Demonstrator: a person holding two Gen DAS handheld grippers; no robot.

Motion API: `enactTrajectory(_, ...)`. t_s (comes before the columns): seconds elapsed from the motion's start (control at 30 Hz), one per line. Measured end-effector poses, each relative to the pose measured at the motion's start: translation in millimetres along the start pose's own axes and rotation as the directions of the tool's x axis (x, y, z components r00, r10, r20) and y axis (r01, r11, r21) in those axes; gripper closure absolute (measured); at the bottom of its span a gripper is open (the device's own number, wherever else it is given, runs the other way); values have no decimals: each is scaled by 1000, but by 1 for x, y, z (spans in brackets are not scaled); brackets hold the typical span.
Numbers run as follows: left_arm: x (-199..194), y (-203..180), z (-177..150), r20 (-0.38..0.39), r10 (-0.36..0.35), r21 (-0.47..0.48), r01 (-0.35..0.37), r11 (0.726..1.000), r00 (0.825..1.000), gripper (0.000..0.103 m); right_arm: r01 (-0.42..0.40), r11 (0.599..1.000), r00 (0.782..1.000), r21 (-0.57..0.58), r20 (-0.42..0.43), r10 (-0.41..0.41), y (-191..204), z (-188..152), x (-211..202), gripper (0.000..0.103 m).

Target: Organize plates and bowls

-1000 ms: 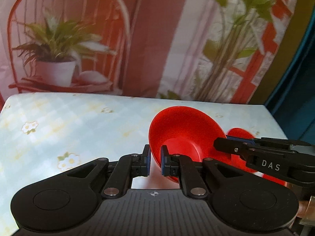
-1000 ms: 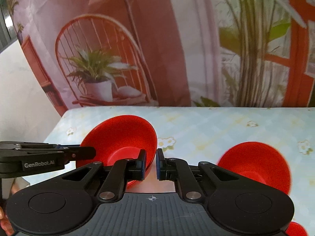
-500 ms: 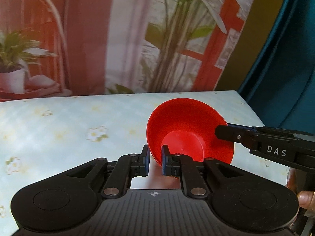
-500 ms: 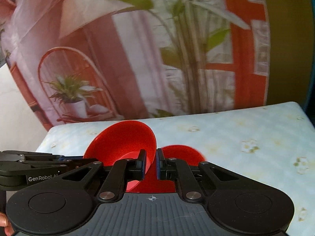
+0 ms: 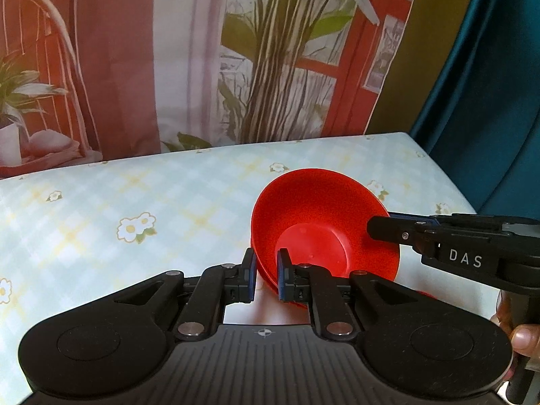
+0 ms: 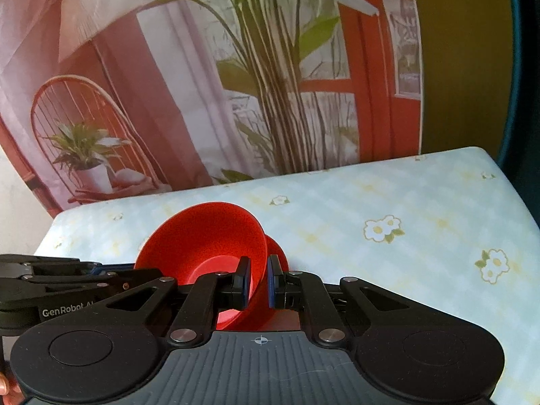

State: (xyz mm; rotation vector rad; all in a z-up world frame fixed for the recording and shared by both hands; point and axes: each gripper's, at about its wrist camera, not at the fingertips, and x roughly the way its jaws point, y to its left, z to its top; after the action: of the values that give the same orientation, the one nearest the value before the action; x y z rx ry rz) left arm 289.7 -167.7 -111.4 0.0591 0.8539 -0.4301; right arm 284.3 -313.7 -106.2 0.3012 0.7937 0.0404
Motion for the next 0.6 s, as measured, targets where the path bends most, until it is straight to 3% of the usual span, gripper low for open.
enactTrajectory(0.43,7,-1,-1,-19,-1,6,1,1000,1000,88,23,1000,1000,-15,-21,-23,-1,-10,8,91)
enactTrajectory(0.6,1,1,-3,-4,-10,-8,10,1000,1000,74,38,999,999,-13,-18,-39,-3,-9,6,85)
